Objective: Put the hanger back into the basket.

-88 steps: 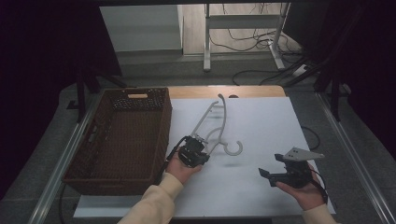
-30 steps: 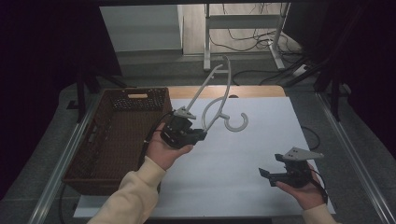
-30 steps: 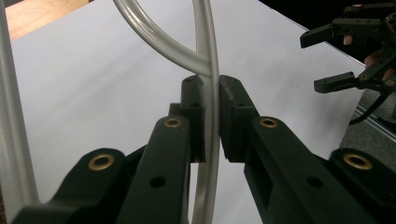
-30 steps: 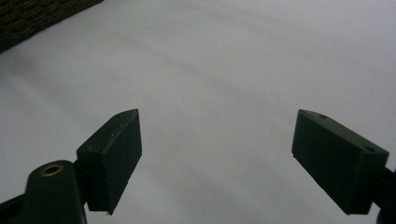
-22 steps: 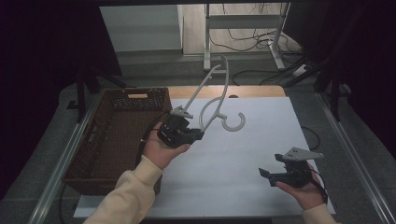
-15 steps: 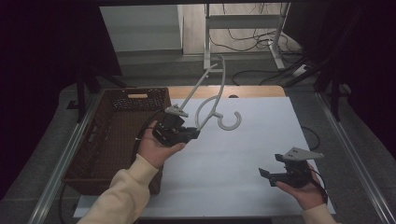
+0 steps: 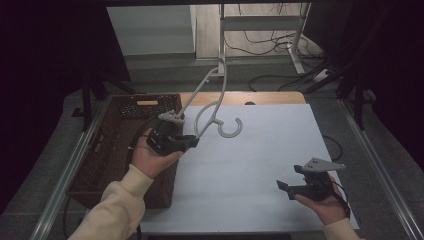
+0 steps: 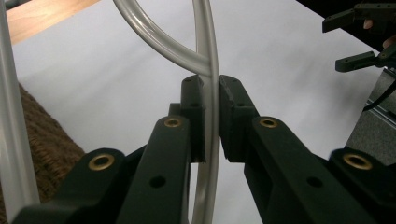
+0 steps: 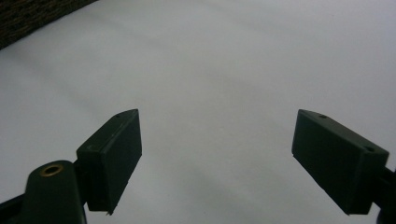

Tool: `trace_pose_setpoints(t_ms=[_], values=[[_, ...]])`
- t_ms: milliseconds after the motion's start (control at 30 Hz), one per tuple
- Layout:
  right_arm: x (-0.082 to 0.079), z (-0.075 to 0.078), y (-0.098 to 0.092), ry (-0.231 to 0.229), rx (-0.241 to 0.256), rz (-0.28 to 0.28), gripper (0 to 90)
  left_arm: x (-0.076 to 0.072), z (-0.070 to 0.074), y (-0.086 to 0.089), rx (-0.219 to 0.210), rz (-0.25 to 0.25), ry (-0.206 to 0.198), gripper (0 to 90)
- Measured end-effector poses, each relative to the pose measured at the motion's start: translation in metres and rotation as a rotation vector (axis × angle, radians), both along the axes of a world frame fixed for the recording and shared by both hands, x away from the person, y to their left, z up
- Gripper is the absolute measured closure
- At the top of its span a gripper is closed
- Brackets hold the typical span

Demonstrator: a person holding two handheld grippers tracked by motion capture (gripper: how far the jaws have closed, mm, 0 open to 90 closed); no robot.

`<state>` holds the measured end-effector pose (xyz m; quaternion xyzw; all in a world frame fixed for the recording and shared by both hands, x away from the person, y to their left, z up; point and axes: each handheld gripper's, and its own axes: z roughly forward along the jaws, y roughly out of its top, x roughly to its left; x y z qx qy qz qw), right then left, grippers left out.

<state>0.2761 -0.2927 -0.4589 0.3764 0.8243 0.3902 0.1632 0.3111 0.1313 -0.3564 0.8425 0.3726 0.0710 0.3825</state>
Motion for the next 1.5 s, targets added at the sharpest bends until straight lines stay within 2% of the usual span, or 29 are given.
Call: trace_pose_setpoints(t_ms=[400,967,1233,1500], values=[[0.0,-0.001,0.0,0.0,-0.002,-0.002,16.1,-0.002,0.0,0.033,0.021,0.027,-0.01,81.9],[0.001,-0.001,0.0,0.0,-0.004,-0.005,16.0,-0.013,-0.013,0.088,0.036,0.074,-0.012,81.8],[0.0,-0.001,0.001,0.002,-0.006,-0.007,16.0,-0.018,-0.024,0.104,0.057,0.085,-0.002,81.8],[0.0,0.0,-0.001,-0.002,-0.001,-0.011,16.0,-0.023,-0.029,0.116,0.074,0.089,0.002,81.8]])
